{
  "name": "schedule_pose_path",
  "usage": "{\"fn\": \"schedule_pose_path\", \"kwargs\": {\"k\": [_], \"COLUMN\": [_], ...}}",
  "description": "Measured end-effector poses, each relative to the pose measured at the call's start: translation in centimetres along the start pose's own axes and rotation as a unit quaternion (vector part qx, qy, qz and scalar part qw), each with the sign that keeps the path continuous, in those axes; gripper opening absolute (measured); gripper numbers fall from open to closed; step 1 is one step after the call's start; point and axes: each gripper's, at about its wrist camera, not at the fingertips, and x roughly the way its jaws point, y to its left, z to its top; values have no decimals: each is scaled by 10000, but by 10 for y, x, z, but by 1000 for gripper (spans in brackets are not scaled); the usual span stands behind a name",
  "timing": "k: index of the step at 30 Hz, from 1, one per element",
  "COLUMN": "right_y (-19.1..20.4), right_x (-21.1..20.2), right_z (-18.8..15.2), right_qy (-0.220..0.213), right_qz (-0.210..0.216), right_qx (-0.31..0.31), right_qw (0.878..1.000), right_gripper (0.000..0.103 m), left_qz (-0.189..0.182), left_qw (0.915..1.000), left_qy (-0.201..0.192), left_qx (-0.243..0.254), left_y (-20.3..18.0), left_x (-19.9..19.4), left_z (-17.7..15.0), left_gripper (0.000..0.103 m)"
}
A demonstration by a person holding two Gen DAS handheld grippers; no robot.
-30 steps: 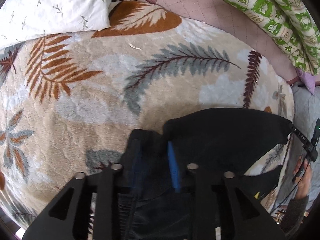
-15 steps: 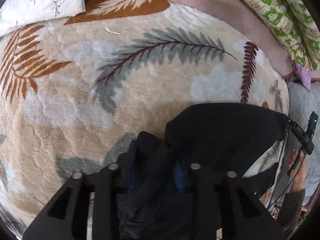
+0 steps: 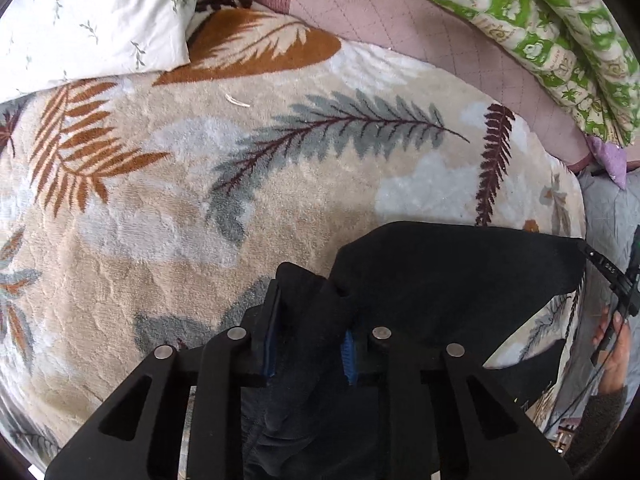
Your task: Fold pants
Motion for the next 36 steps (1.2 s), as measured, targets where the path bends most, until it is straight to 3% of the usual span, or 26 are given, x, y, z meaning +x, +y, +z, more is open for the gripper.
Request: {"fn": "schedule_pose_path", "kwargs": {"k": [12,25,30,36], "right_y": [11,12,12,6], "right_x": [-99,-124,-120,-114], "right_z": [-45,-146,-189,-238], "right_qy": [-864,-1033,-975,-830], "right_qz": [265,263,334,254], "right_qx": [-304,-656,-778,-875], "right_qw": [9954,9921,9916,9924], "right_gripper": [7,7,7,7], "left_qz": [382,897,1147,1263], "left_qw": [9947,9786,9717,9702], "left_qy": [-933,-1779,-1853,-1676], "left_qx": [205,523,906,1214], "left_y": [-12,-11,-10,2], "left_x": [-68,-88,-73,-52], "left_z": [-48,-138,-180,-214], "left_gripper": [19,19,19,19]}}
